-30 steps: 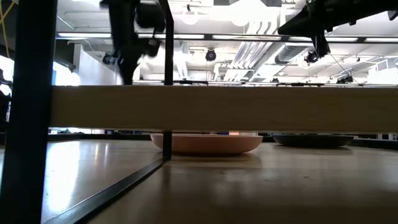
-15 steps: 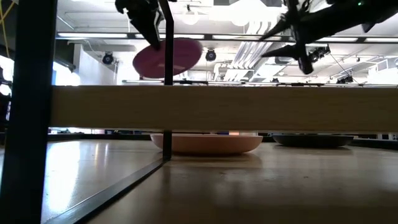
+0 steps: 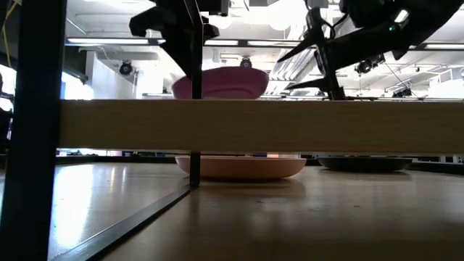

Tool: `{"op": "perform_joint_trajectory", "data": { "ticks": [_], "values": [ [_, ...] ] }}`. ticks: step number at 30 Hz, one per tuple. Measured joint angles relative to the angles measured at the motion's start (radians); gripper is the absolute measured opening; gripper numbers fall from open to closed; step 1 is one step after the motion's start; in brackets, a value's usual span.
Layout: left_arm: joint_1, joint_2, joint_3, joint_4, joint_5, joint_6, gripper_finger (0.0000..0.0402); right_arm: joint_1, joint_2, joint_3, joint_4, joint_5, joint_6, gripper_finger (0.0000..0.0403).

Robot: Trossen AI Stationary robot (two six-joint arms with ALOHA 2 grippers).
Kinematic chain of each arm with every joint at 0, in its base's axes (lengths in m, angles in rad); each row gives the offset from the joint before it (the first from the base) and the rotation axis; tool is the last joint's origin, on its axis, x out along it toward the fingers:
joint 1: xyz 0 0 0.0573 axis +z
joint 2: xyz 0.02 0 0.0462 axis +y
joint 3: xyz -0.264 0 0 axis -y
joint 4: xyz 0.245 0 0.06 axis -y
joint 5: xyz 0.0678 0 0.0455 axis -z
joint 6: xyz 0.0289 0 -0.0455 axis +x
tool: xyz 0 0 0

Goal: Place and stack plates onto a shelf
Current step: Put the purple plate on the shelf

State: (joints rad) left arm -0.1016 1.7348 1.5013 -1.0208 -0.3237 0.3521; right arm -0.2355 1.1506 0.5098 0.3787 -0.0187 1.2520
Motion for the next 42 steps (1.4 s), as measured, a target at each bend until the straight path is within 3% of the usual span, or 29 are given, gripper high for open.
{"op": "perform_joint_trajectory", "data": {
  "ticks": [9,19,23,33,42],
  "values": [
    [-0.027,0.044,0.0,0.084,-0.001,0.008,0.0,0.0,0.098,0.0,0.03,-0.039,0.05,0.0241],
    [-0.014,0.035,0.0,0.117,0.024,0.019,0.0,0.0,0.154,-0.001,0.189,-0.043,0.078,0.0234],
    [-0.008,0.035,0.0,0.142,0.028,0.017,0.0,-0.001,0.154,-0.001,0.183,-0.039,0.103,0.0198],
    [-0.007,0.035,0.0,0.157,0.027,0.02,0.0012,-0.001,0.154,-0.001,0.175,-0.027,0.12,0.006],
    [0.003,-0.009,0.013,0.14,0.029,0.016,0.0069,-0.014,0.154,-0.002,0.18,-0.008,0.104,0.0031]
  ]
}}
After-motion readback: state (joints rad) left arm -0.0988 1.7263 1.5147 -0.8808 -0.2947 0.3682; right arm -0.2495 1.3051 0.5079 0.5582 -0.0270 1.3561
